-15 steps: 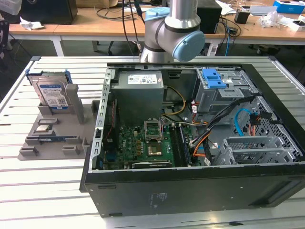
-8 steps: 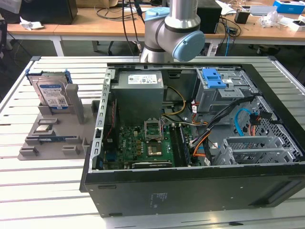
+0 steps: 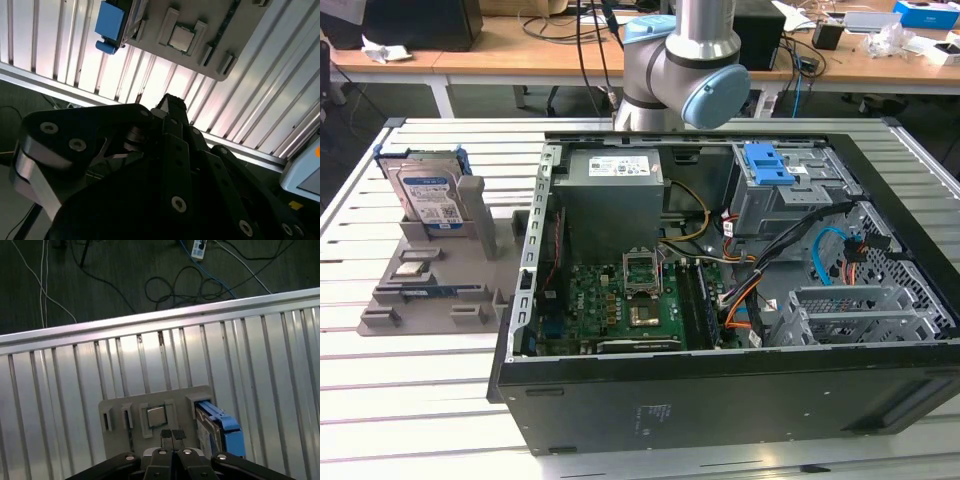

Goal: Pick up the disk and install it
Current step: 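Pick up the disk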

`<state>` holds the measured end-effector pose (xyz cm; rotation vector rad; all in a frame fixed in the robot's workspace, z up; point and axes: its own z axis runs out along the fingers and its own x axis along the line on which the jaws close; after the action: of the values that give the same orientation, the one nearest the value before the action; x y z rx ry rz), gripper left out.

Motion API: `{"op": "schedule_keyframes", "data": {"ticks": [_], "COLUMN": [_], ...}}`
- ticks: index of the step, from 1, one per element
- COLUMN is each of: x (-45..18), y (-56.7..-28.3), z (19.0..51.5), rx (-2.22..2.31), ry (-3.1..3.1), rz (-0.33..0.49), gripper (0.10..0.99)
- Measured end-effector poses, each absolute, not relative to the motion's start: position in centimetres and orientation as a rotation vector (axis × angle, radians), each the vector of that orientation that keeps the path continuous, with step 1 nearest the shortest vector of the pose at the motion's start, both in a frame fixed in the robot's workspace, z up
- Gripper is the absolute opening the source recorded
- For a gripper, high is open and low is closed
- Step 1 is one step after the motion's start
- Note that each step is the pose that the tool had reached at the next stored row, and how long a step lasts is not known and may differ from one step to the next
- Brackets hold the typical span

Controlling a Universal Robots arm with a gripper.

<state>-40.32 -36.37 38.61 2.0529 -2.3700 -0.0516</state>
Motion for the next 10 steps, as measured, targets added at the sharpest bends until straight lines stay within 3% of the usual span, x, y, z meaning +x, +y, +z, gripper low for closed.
{"op": "schedule_keyframes", "data": {"ticks": [10], "x": [-40.32], "y": [-36.36], "z": [38.62], "rx": [2.182], "ry": [-2.249], "rz": [-0.051], "gripper": [0.106]}}
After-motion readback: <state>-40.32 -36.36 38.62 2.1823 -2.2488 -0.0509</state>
